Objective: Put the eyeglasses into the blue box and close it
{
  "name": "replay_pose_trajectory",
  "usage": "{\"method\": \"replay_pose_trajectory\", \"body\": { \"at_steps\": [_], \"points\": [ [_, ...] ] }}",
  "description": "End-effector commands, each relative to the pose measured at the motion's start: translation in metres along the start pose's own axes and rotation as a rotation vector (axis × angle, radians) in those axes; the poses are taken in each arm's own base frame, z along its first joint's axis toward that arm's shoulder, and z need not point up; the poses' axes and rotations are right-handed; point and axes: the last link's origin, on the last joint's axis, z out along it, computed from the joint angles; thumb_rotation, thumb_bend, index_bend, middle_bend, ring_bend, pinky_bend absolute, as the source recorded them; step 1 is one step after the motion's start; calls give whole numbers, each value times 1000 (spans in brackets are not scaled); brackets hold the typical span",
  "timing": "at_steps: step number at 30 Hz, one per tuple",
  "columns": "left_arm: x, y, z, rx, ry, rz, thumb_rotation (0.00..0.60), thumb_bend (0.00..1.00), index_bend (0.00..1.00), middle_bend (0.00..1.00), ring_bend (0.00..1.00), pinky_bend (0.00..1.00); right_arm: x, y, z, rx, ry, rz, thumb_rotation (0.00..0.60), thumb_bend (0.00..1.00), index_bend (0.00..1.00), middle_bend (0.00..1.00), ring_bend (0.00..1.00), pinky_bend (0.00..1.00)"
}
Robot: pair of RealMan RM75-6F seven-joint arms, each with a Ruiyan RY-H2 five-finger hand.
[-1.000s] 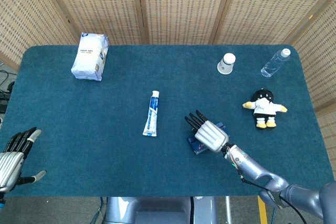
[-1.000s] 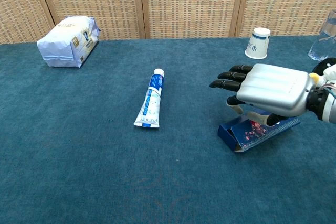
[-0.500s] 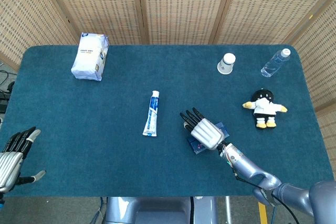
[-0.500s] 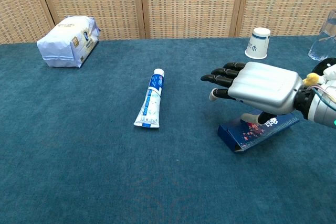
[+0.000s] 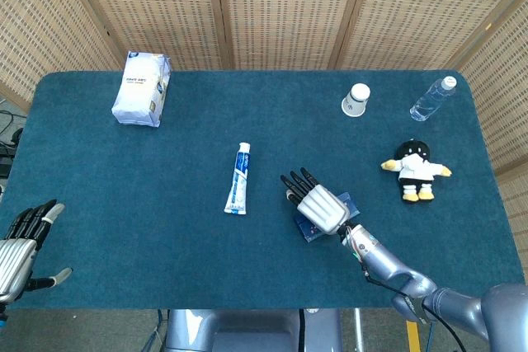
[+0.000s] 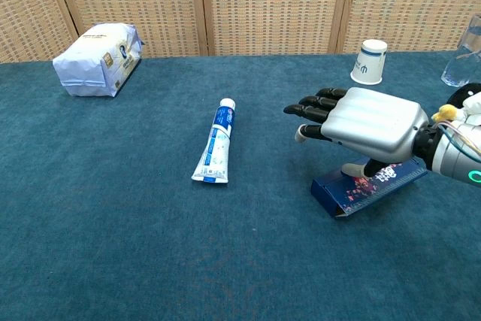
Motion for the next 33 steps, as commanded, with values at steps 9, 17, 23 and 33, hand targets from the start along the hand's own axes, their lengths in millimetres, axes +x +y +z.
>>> {"method": "replay_pose_trajectory", "body": {
  "at_steps": [9, 17, 23, 33],
  "points": [
    [0, -1, 0, 0, 1, 1, 600, 95, 0, 0, 0, 0, 12, 4, -2, -24, 39, 55, 600, 208, 173, 0, 0, 101],
    [0, 0, -1, -2, 1, 3, 600, 95, 0, 0, 0, 0, 36, 18, -10, -45, 79, 130, 600, 208, 84, 0, 0, 102],
    [-1, 1, 0, -4, -3, 7, 600, 95, 0, 0, 0, 0, 35, 36, -28, -49, 12, 96, 600, 129, 1, 0, 0, 97],
    [-3, 3, 1, -1, -8, 12, 600, 95, 0, 0, 0, 0, 28, 33, -59, 55, -304, -28, 600, 0, 0, 0, 0, 76]
  ]
}}
